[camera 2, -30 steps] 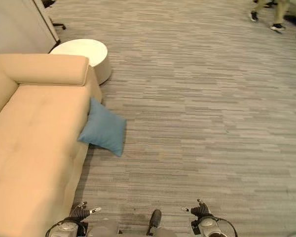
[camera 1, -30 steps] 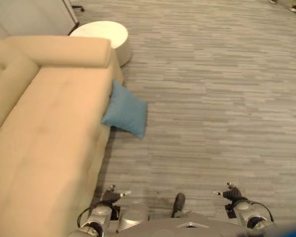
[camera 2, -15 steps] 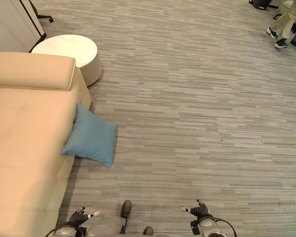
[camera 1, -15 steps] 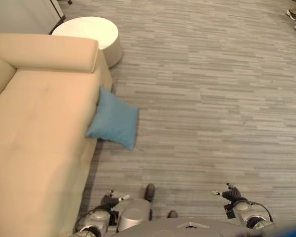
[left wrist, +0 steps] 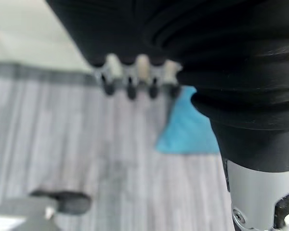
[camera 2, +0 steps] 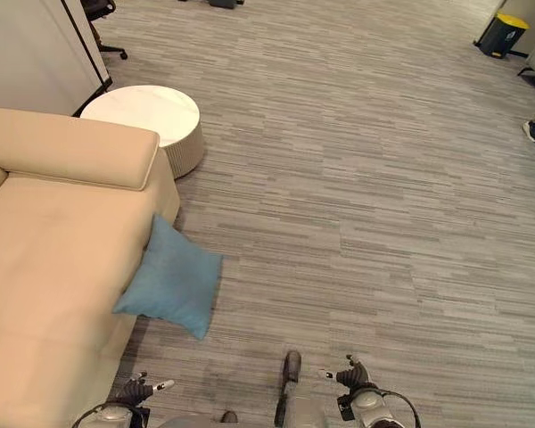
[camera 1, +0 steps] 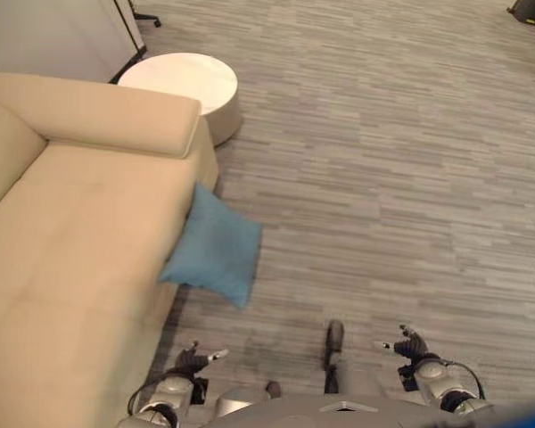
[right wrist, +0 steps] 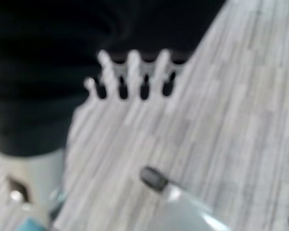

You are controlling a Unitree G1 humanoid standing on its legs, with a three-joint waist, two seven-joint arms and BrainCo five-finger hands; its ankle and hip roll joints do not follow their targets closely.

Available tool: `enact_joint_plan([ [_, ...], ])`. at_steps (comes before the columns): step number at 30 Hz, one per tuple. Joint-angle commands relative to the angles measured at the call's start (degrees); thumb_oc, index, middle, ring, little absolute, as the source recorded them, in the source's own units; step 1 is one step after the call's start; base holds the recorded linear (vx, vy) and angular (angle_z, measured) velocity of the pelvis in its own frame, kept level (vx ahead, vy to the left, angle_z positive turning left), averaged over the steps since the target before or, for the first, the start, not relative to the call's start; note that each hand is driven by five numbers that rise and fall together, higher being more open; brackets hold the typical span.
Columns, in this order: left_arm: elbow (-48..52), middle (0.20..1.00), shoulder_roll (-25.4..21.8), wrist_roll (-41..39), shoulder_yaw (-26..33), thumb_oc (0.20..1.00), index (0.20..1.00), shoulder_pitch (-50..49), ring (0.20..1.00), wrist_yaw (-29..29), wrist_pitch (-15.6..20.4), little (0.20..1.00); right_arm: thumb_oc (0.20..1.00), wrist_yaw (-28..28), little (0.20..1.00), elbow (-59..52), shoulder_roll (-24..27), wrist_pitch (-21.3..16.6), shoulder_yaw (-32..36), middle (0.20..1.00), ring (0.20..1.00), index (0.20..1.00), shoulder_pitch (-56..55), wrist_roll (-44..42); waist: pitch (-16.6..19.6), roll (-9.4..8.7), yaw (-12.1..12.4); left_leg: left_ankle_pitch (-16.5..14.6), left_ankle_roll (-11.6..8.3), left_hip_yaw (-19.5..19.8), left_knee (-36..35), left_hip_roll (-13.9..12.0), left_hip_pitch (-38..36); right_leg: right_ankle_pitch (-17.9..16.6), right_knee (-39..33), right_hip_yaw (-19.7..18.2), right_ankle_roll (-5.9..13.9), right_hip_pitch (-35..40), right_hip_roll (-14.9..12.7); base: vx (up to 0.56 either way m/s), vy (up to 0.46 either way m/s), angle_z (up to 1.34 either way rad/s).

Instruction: Pick up all the scattered cushions and arrange them neatly on the sofa.

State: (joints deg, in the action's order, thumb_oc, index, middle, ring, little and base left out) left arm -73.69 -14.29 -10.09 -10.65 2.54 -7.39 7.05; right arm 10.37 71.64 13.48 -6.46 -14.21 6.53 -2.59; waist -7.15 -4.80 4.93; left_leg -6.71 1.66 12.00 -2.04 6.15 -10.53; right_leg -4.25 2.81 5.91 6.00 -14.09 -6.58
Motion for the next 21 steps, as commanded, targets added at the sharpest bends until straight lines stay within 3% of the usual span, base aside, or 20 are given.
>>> enact_joint_plan([
  [1,0.33,1.0,0.84,0.93,0.06,1.0,1.0,1.82,1.0,0.23,1.47,1.0,1.0,0.59,1.0,-0.55,2.97,-0.8,-0.17,1.0,1.0,1.0,1.78,0.75,-0.94,0.43,0.34,0.43,-2.75,1.35,5.45,-3.49,5.47,-1.97,-0.86,0.21,1.63,5.67,0.63,0.18,-0.214,0.6],
  [4,0.86,1.0,1.14,1.51,-1.55,1.0,1.0,2.54,1.0,0.74,1.29,1.0,1.0,1.05,1.0,-0.72,3.53,-1.12,0.45,1.0,1.0,1.0,1.26,-0.67,-0.68,0.09,-0.6,2.7,-5.12,-2.11,12.35,-6.05,8.38,-0.58,-2.2,3.19,0.33,8.52,0.98,0.13,-0.208,0.74],
  [5,0.86,1.0,1.14,1.51,-1.55,1.0,1.0,2.54,1.0,0.74,1.29,1.0,1.0,1.05,1.0,-0.72,3.54,-1.12,0.45,1.0,1.0,1.0,1.26,-0.67,-0.67,0.1,-0.61,2.69,-5.12,-2.1,12.39,-6.05,8.4,-0.58,-2.21,3.2,0.33,8.52,0.98,0.11,-0.223,0.58],
  [7,0.9,1.0,1.21,0.62,-1.66,1.0,1.0,3.1,1.0,0.78,1.17,1.0,1.0,1.32,1.0,-1.24,3.88,-1.64,0.58,1.0,1.0,1.0,1.41,-2.19,-1.66,-0.56,0.13,4.51,-5.77,-3.57,19.67,-6.36,12.34,0.54,-3.29,4.58,-0.99,11.28,1.55,0.1,-0.201,0.59],
  [12,0.72,1.0,1.39,0.53,-2.0,1.0,1.0,3.45,1.0,0.98,0.67,1.0,1.0,1.24,1.0,-1.15,3.9,-1.62,1.73,1.0,1.0,1.0,1.54,-4.04,-1.39,-0.57,0.29,3.02,-4.57,-8.59,13.32,-4.49,15.59,3.16,-4.29,8.01,-1.12,14.07,1.76,0.14,-0.106,0.36],
  [17,0.66,1.0,1.44,1.03,-1.44,1.0,1.0,3.15,1.0,1.37,0.32,1.0,1.0,1.14,1.0,-1.2,3.81,-1.52,2.1,1.0,1.0,1.0,0.95,-3.81,-0.52,-0.14,0.05,6.38,-3.85,-13.56,7.48,-3.58,17.45,4.97,-4.51,10.06,-1.2,15.1,3.06,0.15,-0.018,0.51],
  [18,0.38,1.0,1.49,1.42,-1.19,1.0,1.0,2.94,1.0,1.38,0.29,1.0,1.0,1.17,1.0,-0.81,3.55,-1.42,2.23,1.0,1.0,1.0,0.58,-3.81,-0.36,-0.35,0.38,8.51,-3.91,-16.37,7.39,-3.85,20.26,5.77,-4.82,10.83,-1.13,16.32,3.39,0.18,0.023,0.35],
  [21,-0.11,1.0,1.3,0.53,0.22,1.0,1.0,2.13,1.0,1.35,0.43,1.0,1.0,0.84,1.0,-0.62,2.69,-1.07,1.75,1.0,1.0,1.0,1.11,-2.88,-0.17,-0.59,1.69,6.94,-2.79,-14.77,6.25,-2.98,17.85,6.94,-1.55,10.04,-0.5,16.84,3.07,0.21,0.075,0.02],
])
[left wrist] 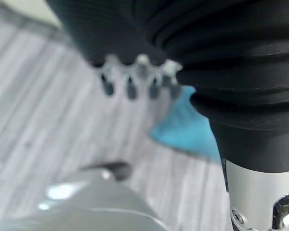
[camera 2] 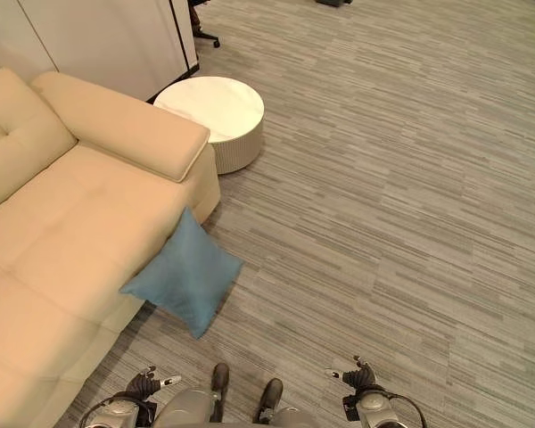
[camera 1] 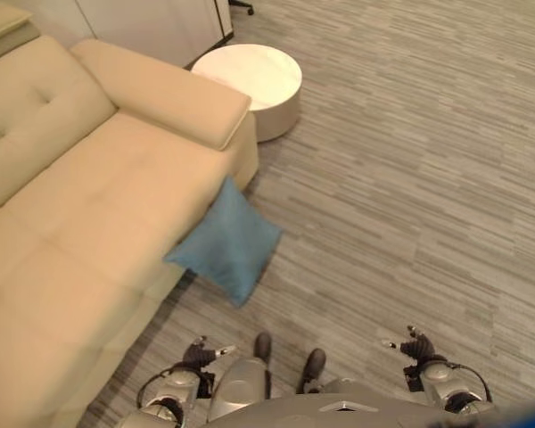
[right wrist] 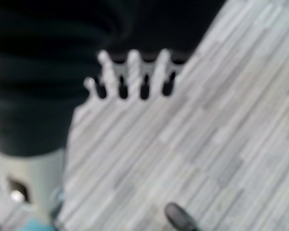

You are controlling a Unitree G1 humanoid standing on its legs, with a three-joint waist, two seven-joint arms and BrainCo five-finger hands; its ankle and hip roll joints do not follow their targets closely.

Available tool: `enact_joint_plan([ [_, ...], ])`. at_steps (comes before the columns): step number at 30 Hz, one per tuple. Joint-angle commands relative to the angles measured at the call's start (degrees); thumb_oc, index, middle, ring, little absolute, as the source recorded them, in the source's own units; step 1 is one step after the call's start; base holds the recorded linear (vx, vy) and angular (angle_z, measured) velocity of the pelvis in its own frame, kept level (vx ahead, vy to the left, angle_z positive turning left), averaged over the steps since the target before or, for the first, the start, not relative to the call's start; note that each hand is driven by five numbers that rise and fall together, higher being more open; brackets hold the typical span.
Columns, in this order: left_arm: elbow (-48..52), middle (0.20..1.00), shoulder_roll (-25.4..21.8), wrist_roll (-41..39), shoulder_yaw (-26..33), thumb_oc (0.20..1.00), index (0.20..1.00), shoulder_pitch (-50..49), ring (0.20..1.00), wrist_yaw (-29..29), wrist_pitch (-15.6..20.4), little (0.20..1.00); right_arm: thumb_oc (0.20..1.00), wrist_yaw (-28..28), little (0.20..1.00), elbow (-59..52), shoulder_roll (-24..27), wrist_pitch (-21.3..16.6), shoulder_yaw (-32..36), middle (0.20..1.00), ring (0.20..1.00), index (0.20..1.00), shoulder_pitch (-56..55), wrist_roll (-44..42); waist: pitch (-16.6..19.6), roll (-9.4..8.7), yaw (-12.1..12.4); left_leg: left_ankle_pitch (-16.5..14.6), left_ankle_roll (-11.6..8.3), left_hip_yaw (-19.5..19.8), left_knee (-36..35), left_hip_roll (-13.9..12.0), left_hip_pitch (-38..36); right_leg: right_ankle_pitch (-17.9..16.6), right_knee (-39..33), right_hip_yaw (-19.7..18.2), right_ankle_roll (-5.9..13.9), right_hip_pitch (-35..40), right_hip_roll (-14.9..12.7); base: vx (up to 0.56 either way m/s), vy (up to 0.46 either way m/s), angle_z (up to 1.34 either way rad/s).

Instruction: Pick up all the scattered cushions and arrange them neatly on the sofa.

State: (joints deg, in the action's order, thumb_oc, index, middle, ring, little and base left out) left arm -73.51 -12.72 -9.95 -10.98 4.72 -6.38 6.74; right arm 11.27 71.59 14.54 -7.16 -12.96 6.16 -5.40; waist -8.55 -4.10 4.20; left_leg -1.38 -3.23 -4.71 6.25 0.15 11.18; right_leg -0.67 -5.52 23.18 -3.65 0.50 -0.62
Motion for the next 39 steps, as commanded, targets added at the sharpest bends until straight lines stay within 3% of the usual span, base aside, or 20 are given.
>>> enact_joint_plan([
  [1,-0.28,1.0,-0.26,0.39,0.54,1.0,1.0,-0.03,1.0,0.34,0.74,1.0,1.0,-0.06,1.0,-0.56,1.63,-0.37,0.51,1.0,1.0,1.0,1.5,-0.07,1.36,-1.3,2.39,1.73,2.11,1.96,-2.1,3.02,-3.71,3.29,6.76,-7.19,9.16,2.08,-2.89,0.21,0.125,-0.41],
  [4,-0.61,1.0,-0.84,-0.06,0.95,1.0,1.0,-0.05,1.0,0.45,0.54,1.0,1.0,-0.08,1.0,-0.55,1.02,-0.38,0.49,1.0,1.0,1.0,2.27,0.73,1.2,-0.45,2.71,1.24,4.02,2.64,-4.27,2.93,-6.82,2.63,17.89,-6.15,10.98,-0.38,-5.72,0.19,0.145,-0.21],
  [5,-0.61,1.0,-0.84,-0.06,0.96,1.0,1.0,-0.04,1.0,0.45,0.54,1.0,1.0,-0.08,1.0,-0.54,1.02,-0.38,0.48,1.0,1.0,1.0,2.28,0.73,1.19,-0.49,2.71,1.26,4.06,2.61,-4.31,3.0,-6.84,2.75,18.12,-6.19,11.03,-0.49,-5.81,0.19,0.123,0.08],
  [7,-0.63,1.0,-1.61,0.32,0.63,1.0,1.0,0.53,1.0,0.53,0.57,1.0,1.0,-0.24,1.0,-0.74,0.55,-0.44,0.38,1.0,1.0,1.0,2.71,0.79,0.6,0.16,1.78,0.97,4.91,4.74,-5.84,3.21,-9.58,0.37,25.07,-8.64,11.93,-3.46,-6.37,0.23,0.093,0.25],
  [10,-0.39,1.0,-1.81,0.27,0.04,1.0,1.0,0.92,1.0,0.59,0.75,1.0,1.0,-0.48,1.0,-0.78,0.65,-0.36,0.07,1.0,1.0,1.0,2.83,0.74,0.59,0.65,0.8,0.49,4.86,7.2,-6.71,3.14,-11.41,0.1,22.67,-12.69,11.0,-6.49,-5.16,0.19,0.005,0.64],
  [12,-0.33,1.0,-1.81,0.18,0.0,1.0,1.0,1.0,1.0,0.66,0.81,1.0,1.0,-0.61,1.0,-0.77,0.65,-0.35,-0.08,1.0,1.0,1.0,2.98,0.67,0.25,0.74,0.62,0.09,4.75,7.97,-6.85,3.1,-12.31,0.03,20.66,-13.26,10.83,-6.52,-5.26,0.17,-0.057,0.51],
  [14,-0.67,1.0,-1.87,0.2,0.19,1.0,1.0,1.02,1.0,0.61,0.93,1.0,1.0,-0.74,1.0,-1.46,0.67,-0.46,-0.69,1.0,1.0,1.0,3.43,0.81,-0.43,0.33,-0.23,-1.17,4.45,10.15,-6.51,3.43,-13.58,-2.04,14.19,-17.17,11.34,-8.3,-4.92,0.22,-0.087,0.43],
  [18,-1.9,1.0,-1.89,0.16,0.98,1.0,1.0,0.37,1.0,0.52,1.05,1.0,1.0,-1.02,1.0,-1.75,0.58,-0.45,-1.12,1.0,1.0,1.0,3.41,1.17,-0.81,0.09,-1.14,-2.45,3.78,13.38,-6.15,3.52,-14.96,-4.56,10.6,-21.34,12.12,-10.87,-4.34,0.18,-0.091,0.41],
  [22,-2.91,1.0,-1.59,0.0,1.76,1.0,1.0,-0.68,1.0,0.56,0.95,1.0,1.0,-1.37,1.0,-1.64,0.68,-0.46,-2.09,1.0,1.0,1.0,2.78,2.36,0.01,-0.71,-0.48,-3.29,2.74,14.9,-5.19,3.21,-14.93,-4.19,8.77,-19.14,11.61,-8.4,-4.84,0.13,-0.139,0.59],
  [25,-2.69,1.0,-1.47,-0.25,1.59,1.0,1.0,-0.75,1.0,0.55,1.01,1.0,1.0,-1.29,1.0,-1.86,1.19,-0.64,-2.07,1.0,1.0,1.0,2.13,2.16,0.39,-1.06,0.12,-3.09,1.25,16.21,-4.47,1.98,-13.8,-2.96,7.7,-15.43,11.01,-6.52,-4.9,0.06,-0.177,0.46],
  [29,-1.89,1.0,-1.29,-1.64,1.35,1.0,1.0,-0.12,1.0,0.33,1.1,1.0,1.0,-0.97,1.0,-2.38,1.63,-1.04,-1.68,1.0,1.0,1.0,1.52,0.78,0.0,-1.67,-0.2,-3.04,0.08,13.56,-0.76,0.46,-10.34,-1.24,6.82,-12.09,9.97,-4.68,-5.05,0.04,-0.142,0.91],
  [30,-1.41,1.0,-1.27,-2.47,1.32,1.0,1.0,0.28,1.0,0.26,1.17,1.0,1.0,-0.96,1.0,-2.41,1.77,-1.18,-1.56,1.0,1.0,1.0,1.34,0.24,-0.53,-2.04,-0.08,-2.88,-0.23,12.39,1.11,0.33,-8.65,-1.09,6.55,-11.01,9.6,-4.08,-5.29,-0.01,-0.105,1.08],
  [33,-0.03,1.0,-1.22,-2.4,-0.54,1.0,1.0,2.07,1.0,0.78,0.68,1.0,1.0,-0.59,1.0,-2.31,1.88,-0.83,-0.93,1.0,1.0,1.0,0.62,-0.54,-1.02,-1.83,-1.78,-0.35,0.55,-0.41,0.55,-1.31,-4.38,0.46,5.73,-3.82,9.25,-2.0,-5.97,-0.03,-0.129,1.14],
  [35,0.4,1.0,-1.43,-2.15,-0.58,1.0,1.0,1.88,1.0,1.12,0.64,1.0,1.0,-0.55,1.0,-2.29,1.63,-0.74,-0.32,1.0,1.0,1.0,0.22,-1.08,-0.75,-1.36,-2.28,1.4,0.89,-4.92,-1.37,-1.04,-3.32,1.09,5.47,-1.5,9.17,-1.57,-5.49,0.03,-0.02,1.73],
  [39,-0.58,1.0,-1.87,-2.96,1.8,1.0,1.0,-0.17,1.0,1.22,0.87,1.0,1.0,-1.09,1.0,-1.94,0.44,-0.46,-2.14,1.0,1.0,1.0,1.31,0.72,-0.36,-1.43,-0.12,0.57,1.83,-1.61,-2.73,1.02,-3.72,2.96,8.13,-1.89,9.76,-1.16,-5.84,0.16,0.109,0.39],
])
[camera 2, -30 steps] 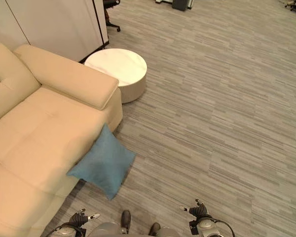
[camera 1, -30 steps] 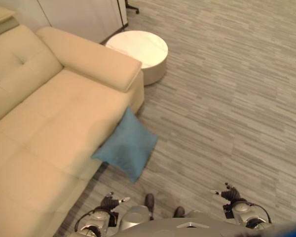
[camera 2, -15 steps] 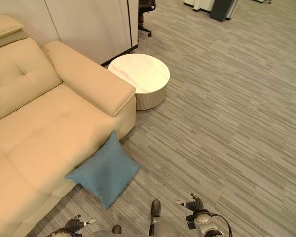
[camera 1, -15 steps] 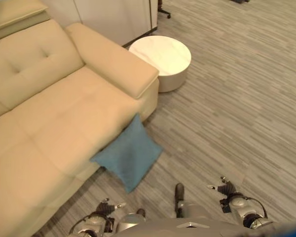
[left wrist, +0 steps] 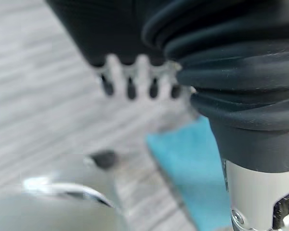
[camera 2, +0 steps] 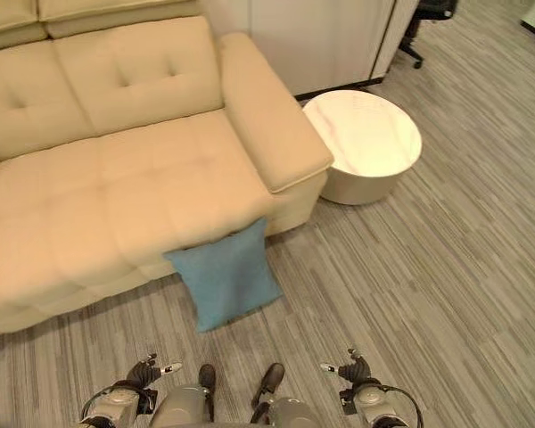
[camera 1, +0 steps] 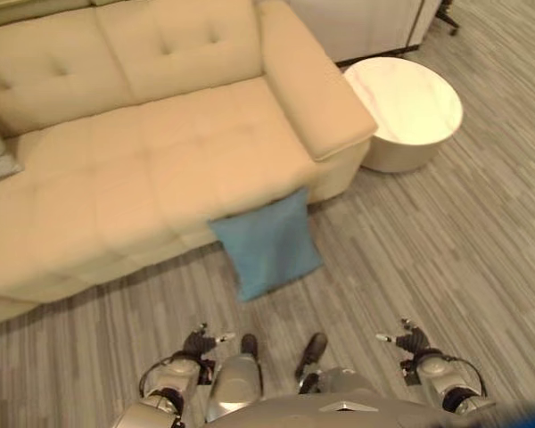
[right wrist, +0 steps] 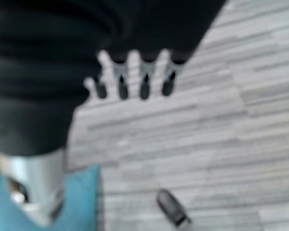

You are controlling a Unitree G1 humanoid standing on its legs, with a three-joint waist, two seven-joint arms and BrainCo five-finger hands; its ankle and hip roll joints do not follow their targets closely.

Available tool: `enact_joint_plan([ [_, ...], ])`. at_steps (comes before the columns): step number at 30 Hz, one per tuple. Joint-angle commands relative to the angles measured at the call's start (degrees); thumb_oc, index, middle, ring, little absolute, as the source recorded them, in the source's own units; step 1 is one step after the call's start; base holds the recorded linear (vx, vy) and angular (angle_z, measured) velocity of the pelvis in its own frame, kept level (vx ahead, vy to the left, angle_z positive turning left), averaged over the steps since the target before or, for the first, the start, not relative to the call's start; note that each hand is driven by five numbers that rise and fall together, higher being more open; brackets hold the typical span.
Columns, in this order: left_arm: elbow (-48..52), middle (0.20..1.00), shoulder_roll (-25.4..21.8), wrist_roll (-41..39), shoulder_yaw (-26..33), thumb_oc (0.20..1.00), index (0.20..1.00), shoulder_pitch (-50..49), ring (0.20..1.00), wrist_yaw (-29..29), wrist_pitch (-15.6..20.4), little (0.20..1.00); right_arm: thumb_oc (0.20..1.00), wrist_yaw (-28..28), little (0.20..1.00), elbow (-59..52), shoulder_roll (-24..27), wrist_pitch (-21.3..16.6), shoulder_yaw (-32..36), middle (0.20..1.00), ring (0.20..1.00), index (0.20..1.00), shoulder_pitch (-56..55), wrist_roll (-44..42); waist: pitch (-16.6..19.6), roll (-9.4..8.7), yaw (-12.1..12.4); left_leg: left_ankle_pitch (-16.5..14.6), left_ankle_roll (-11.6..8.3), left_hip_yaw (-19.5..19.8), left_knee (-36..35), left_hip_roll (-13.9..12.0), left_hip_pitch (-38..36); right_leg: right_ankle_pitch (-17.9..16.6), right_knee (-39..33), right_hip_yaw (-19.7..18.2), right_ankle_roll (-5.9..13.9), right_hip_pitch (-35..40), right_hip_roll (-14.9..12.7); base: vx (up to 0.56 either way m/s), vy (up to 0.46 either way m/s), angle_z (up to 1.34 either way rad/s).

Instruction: Pick up all the scattered cushions and arrange them neatly on the sofa.

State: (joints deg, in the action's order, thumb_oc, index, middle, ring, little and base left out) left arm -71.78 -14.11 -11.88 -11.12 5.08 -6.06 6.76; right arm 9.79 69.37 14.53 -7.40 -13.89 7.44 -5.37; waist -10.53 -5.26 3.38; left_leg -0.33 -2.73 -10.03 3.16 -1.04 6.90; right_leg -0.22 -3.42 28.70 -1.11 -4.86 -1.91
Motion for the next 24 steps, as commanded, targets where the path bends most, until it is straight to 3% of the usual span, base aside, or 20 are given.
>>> enact_joint_plan([
  [1,-2.31,1.0,-0.49,-1.03,1.95,1.0,1.0,-0.54,1.0,0.9,0.85,1.0,1.0,0.39,1.0,0.28,0.45,-0.22,-1.22,1.0,1.0,1.0,0.03,0.69,1.59,-0.28,0.71,-0.46,1.34,3.7,0.32,2.23,0.51,2.53,6.04,-7.43,7.23,4.22,-4.55,0.13,0.096,-0.39],
  [6,-3.3,1.0,-1.03,-0.5,3.0,1.0,1.0,-1.57,1.0,1.11,0.56,1.0,1.0,0.03,1.0,-0.73,-0.34,-0.55,-1.35,1.0,1.0,1.0,0.66,1.39,1.72,-0.07,2.12,-1.3,3.23,3.72,-1.39,2.94,-2.04,2.56,15.23,-6.62,8.87,3.14,-8.02,0.15,0.154,-0.17],
  [7,-3.05,1.0,-1.78,0.06,2.36,1.0,1.0,-0.93,1.0,1.25,0.69,1.0,1.0,-0.24,1.0,-1.69,-0.43,-0.84,-1.51,1.0,1.0,1.0,0.87,0.74,0.97,0.37,0.95,-1.53,4.03,6.18,-1.78,3.45,-3.91,0.44,21.58,-11.89,9.26,-0.3,-7.82,0.15,0.097,0.1],
  [8,-3.05,1.0,-1.77,0.06,2.36,1.0,1.0,-0.91,1.0,1.25,0.69,1.0,1.0,-0.24,1.0,-1.68,-0.43,-0.84,-1.5,1.0,1.0,1.0,0.89,0.74,1.11,0.41,0.95,-1.45,4.02,6.19,-1.78,3.4,-3.72,0.28,21.42,-11.86,9.23,-0.42,-7.75,0.23,0.123,0.6],
  [10,-2.3,1.0,-1.95,-0.27,1.66,1.0,1.0,-0.39,1.0,1.03,1.14,1.0,1.0,-0.2,1.0,-2.51,-0.26,-1.07,-1.99,1.0,1.0,1.0,1.76,0.24,0.57,0.83,0.24,-2.25,3.95,8.41,-2.02,3.55,-5.25,-0.61,18.78,-16.4,8.46,-3.49,-6.83,0.16,0.015,0.63],
  [12,-2.22,1.0,-1.95,-0.14,1.54,1.0,1.0,-0.14,1.0,0.79,1.3,1.0,1.0,-0.16,1.0,-3.21,-0.22,-1.13,-2.39,1.0,1.0,1.0,2.32,0.43,-0.05,0.64,0.16,-2.93,3.65,9.27,-2.08,3.55,-6.22,-2.39,14.61,-16.74,8.91,-4.01,-7.92,0.18,-0.066,0.21],
  [13,-2.2,1.0,-1.96,-0.19,1.42,1.0,1.0,0.27,1.0,0.64,1.51,1.0,1.0,-0.26,1.0,-3.99,-0.2,-1.28,-2.74,1.0,1.0,1.0,2.66,0.48,-0.77,0.24,-1.03,-3.53,3.44,11.62,-2.07,4.22,-7.12,-4.23,10.56,-21.97,9.76,-6.71,-6.39,0.17,-0.068,0.27],
  [15,-2.24,1.0,-1.98,-0.27,1.42,1.0,1.0,0.35,1.0,0.61,1.59,1.0,1.0,-0.31,1.0,-4.33,0.04,-1.28,-2.79,1.0,1.0,1.0,2.6,0.48,-0.98,0.2,-1.34,-3.69,3.26,12.34,-2.02,4.28,-7.35,-4.52,9.88,-23.03,9.89,-7.0,-6.05,0.14,-0.059,0.34],
  [16,-2.37,1.0,-1.97,-0.41,1.34,1.0,1.0,0.56,1.0,0.54,1.75,1.0,1.0,-0.31,1.0,-4.87,0.27,-1.42,-2.82,1.0,1.0,1.0,2.51,0.36,-1.18,0.09,-2.07,-4.02,3.17,13.55,-1.71,4.49,-7.54,-4.94,9.21,-25.73,9.96,-8.01,-5.26,0.15,-0.071,0.55],
  [20,-2.94,1.0,-1.5,0.04,1.15,1.0,1.0,0.11,1.0,0.69,1.74,1.0,1.0,-0.44,1.0,-5.33,0.6,-1.43,-3.13,1.0,1.0,1.0,1.79,0.79,-1.01,-0.53,-2.21,-4.59,2.38,15.9,-1.03,4.75,-7.76,-4.32,8.29,-25.79,9.51,-5.92,-4.83,0.1,-0.107,0.8],
  [24,-2.44,1.0,-1.46,-1.09,0.47,1.0,1.0,1.04,1.0,0.27,1.82,1.0,1.0,-0.08,1.0,-6.43,1.55,-2.22,-3.11,1.0,1.0,1.0,1.74,-0.51,-0.55,-0.77,-2.27,-4.05,0.28,17.74,0.42,2.79,-5.35,-2.41,8.19,-23.13,8.08,-4.96,-4.16,0.09,-0.254,0.46],
])
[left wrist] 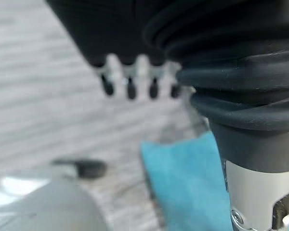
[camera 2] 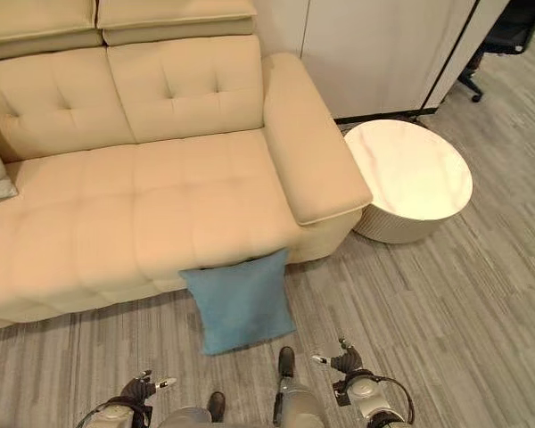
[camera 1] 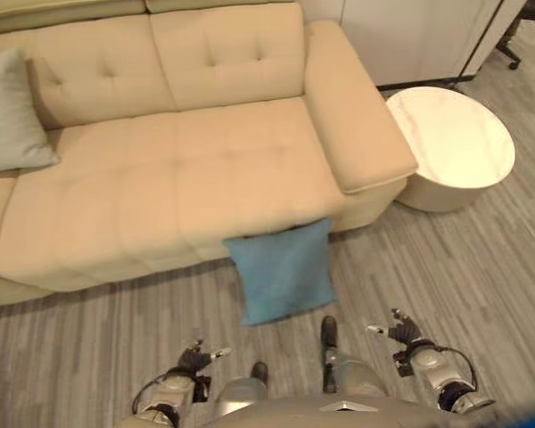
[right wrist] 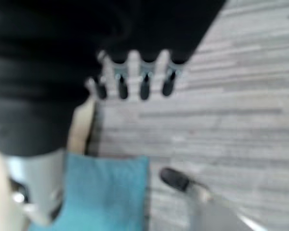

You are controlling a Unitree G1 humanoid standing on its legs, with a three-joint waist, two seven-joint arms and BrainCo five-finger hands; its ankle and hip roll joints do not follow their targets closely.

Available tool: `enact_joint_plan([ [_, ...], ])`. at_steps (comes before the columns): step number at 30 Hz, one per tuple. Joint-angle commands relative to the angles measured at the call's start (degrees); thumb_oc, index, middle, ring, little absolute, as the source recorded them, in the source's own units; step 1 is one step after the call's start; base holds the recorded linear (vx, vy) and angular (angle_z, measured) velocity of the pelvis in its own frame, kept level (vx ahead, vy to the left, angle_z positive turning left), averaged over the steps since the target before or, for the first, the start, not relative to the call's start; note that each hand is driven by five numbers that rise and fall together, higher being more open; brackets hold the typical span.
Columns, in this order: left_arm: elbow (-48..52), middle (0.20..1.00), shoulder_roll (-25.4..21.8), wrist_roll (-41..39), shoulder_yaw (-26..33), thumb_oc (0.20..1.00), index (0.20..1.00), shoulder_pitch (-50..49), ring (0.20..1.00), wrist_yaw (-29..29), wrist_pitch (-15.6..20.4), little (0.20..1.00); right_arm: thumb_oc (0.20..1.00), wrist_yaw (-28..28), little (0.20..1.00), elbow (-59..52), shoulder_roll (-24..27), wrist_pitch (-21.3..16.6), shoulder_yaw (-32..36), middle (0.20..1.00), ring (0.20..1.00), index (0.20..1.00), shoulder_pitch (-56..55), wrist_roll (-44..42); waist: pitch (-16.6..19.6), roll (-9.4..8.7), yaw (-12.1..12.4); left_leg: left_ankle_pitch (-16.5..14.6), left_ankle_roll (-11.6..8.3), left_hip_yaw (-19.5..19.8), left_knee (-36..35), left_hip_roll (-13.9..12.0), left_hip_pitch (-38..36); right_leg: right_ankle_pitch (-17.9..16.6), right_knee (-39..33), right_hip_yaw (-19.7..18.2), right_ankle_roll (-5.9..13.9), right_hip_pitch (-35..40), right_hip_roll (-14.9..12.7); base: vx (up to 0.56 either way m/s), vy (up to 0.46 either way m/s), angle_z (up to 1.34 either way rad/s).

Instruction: Pick up all the scattered cushions and arrange them neatly on the sofa.

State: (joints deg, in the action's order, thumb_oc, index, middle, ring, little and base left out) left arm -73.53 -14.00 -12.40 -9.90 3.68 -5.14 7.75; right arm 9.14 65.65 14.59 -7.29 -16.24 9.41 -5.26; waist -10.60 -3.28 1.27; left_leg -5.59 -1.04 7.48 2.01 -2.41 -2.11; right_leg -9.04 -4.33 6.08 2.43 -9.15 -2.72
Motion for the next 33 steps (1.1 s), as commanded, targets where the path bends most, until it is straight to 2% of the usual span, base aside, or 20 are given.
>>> enact_joint_plan([
  [1,-0.25,1.0,-1.54,-0.69,-1.19,1.0,1.0,2.88,1.0,-0.68,0.9,1.0,1.0,0.73,1.0,-3.36,1.85,-2.5,-0.55,1.0,1.0,1.0,-0.45,-1.06,-0.46,-2.98,-0.65,1.29,-2.02,-0.97,2.64,3.28,4.81,7.07,8.82,0.51,4.26,-0.35,-3.52,0.03,-0.208,0.84],
  [3,0.71,1.0,-1.53,-1.13,-1.81,1.0,1.0,3.76,1.0,-0.76,0.98,1.0,1.0,1.0,1.0,-4.0,2.22,-2.69,-0.53,1.0,1.0,1.0,-0.68,-1.57,-1.08,-3.55,-1.42,1.29,-2.66,-5.12,6.05,1.77,7.55,7.54,8.32,2.37,3.64,0.34,-3.9,-0.01,-0.189,1.07],
  [4,1.1,1.0,-1.49,-1.47,-2.09,1.0,1.0,4.14,1.0,-0.7,1.07,1.0,1.0,1.12,1.0,-3.72,2.31,-2.68,-0.56,1.0,1.0,1.0,-0.51,-1.88,-1.47,-3.72,-1.3,1.19,-2.83,-5.85,7.48,1.52,8.73,7.8,8.13,3.08,3.43,0.66,-3.85,-0.05,-0.206,1.12],
  [5,1.85,1.0,-1.25,-1.88,-3.3,1.0,1.0,5.18,1.0,-0.77,1.04,1.0,1.0,1.4,1.0,-4.49,2.03,-2.72,-0.39,1.0,1.0,1.0,-0.35,-2.87,-1.81,-3.27,-1.48,3.35,-2.91,-9.1,5.58,0.01,10.35,8.46,7.47,5.59,3.21,1.57,-3.57,-0.03,-0.133,0.83],
  [6,1.86,1.0,-1.25,-1.88,-3.3,1.0,1.0,5.18,1.0,-0.77,1.03,1.0,1.0,1.4,1.0,-4.49,2.03,-2.73,-0.39,1.0,1.0,1.0,-0.35,-2.87,-1.78,-3.27,-1.53,3.42,-2.92,-9.05,5.48,0.03,10.34,8.45,7.45,5.64,3.2,1.57,-3.58,-0.02,-0.087,0.76],
  [9,2.23,1.0,-0.93,-1.27,-4.39,1.0,1.0,5.44,1.0,-0.94,1.06,1.0,1.0,1.77,1.0,-4.7,1.99,-2.73,-0.11,1.0,1.0,1.0,-0.13,-2.99,-1.16,-2.03,-1.34,8.41,-3.05,-9.21,-1.59,-0.41,12.03,8.96,6.63,7.78,3.58,1.75,-3.37,0.05,0.054,0.65],
  [10,2.2,1.0,-0.95,-1.43,-4.16,1.0,1.0,5.01,1.0,-1.11,1.25,1.0,1.0,1.7,1.0,-4.55,1.79,-2.84,-0.83,1.0,1.0,1.0,0.2,-2.84,-1.37,-2.09,-0.65,9.34,-3.27,-8.47,-1.13,-0.11,13.46,9.55,7.0,7.25,3.57,2.06,-3.1,0.17,0.139,0.25],
  [13,1.57,1.0,-1.04,-1.78,-3.39,1.0,1.0,3.86,1.0,-0.88,1.11,1.0,1.0,1.38,1.0,-4.09,1.24,-2.67,-1.19,1.0,1.0,1.0,0.28,-2.36,-0.87,-2.6,-0.36,8.05,-2.79,-8.53,-1.1,0.19,12.48,9.79,7.23,5.86,3.89,2.76,-3.1,0.15,0.137,-0.28],
  [15,0.88,1.0,-1.48,-1.47,-2.59,1.0,1.0,2.64,1.0,-0.77,0.92,1.0,1.0,1.01,1.0,-4.12,0.22,-2.42,-1.65,1.0,1.0,1.0,0.57,-1.93,-0.72,-3.52,0.29,6.61,-1.63,-8.18,0.1,1.32,11.88,9.78,9.41,3.56,4.75,2.94,-3.92,0.18,0.246,-0.73],
  [18,0.82,1.0,-2.12,-1.44,-1.91,1.0,1.0,2.22,1.0,-0.73,0.98,1.0,1.0,0.79,1.0,-4.65,-0.36,-2.39,-1.96,1.0,1.0,1.0,1.02,-1.38,-1.15,-4.07,1.47,4.66,0.13,-8.92,1.64,2.56,10.77,9.35,13.38,2.26,5.82,2.37,-5.74,0.1,0.22,-0.55],
  [22,1.43,1.0,-3.33,-1.48,-1.44,1.0,1.0,2.66,1.0,-0.96,1.21,1.0,1.0,0.8,1.0,-4.71,-0.81,-2.22,-1.89,1.0,1.0,1.0,1.72,-0.93,-1.78,-4.13,2.08,2.98,1.47,-9.92,2.85,3.57,9.25,6.48,17.62,2.52,6.94,0.91,-8.34,0.08,0.166,-0.39],
  [24,1.64,1.0,-3.87,-1.33,-1.66,1.0,1.0,3.1,1.0,-0.97,1.34,1.0,1.0,0.74,1.0,-5.1,-0.89,-2.28,-1.79,1.0,1.0,1.0,1.82,-1.21,-2.03,-3.9,1.9,2.51,1.6,-9.41,3.68,3.8,9.2,6.06,19.06,1.07,6.92,0.04,-8.31,0.08,0.097,-0.14],
  [25,1.77,1.0,-4.21,-1.38,-1.66,1.0,1.0,3.48,1.0,-1.15,1.76,1.0,1.0,0.7,1.0,-5.31,-0.65,-2.39,-1.87,1.0,1.0,1.0,2.23,-1.36,-2.11,-3.85,1.62,2.12,1.53,-8.78,3.76,4.13,8.89,6.24,16.64,0.1,6.55,-0.36,-8.06,0.09,0.055,-0.03],
  [30,2.42,1.0,-4.62,-2.22,-1.25,1.0,1.0,4.29,1.0,-1.9,2.46,1.0,1.0,1.08,1.0,-5.57,-0.31,-2.68,-2.5,1.0,1.0,1.0,2.76,-0.59,-2.57,-4.22,2.12,1.63,0.78,-8.24,4.9,4.42,9.24,6.29,12.46,1.55,6.54,0.65,-8.51,0.05,-0.021,0.11],
  [33,3.25,1.0,-5.08,-3.81,-0.55,1.0,1.0,5.1,1.0,-2.38,2.85,1.0,1.0,1.47,1.0,-6.24,0.44,-2.82,-2.93,1.0,1.0,1.0,3.39,-0.31,-2.61,-4.43,2.35,2.42,-0.02,-7.93,4.48,3.85,10.25,6.49,11.28,1.78,6.45,0.76,-8.09,0.01,-0.073,0.22],
])
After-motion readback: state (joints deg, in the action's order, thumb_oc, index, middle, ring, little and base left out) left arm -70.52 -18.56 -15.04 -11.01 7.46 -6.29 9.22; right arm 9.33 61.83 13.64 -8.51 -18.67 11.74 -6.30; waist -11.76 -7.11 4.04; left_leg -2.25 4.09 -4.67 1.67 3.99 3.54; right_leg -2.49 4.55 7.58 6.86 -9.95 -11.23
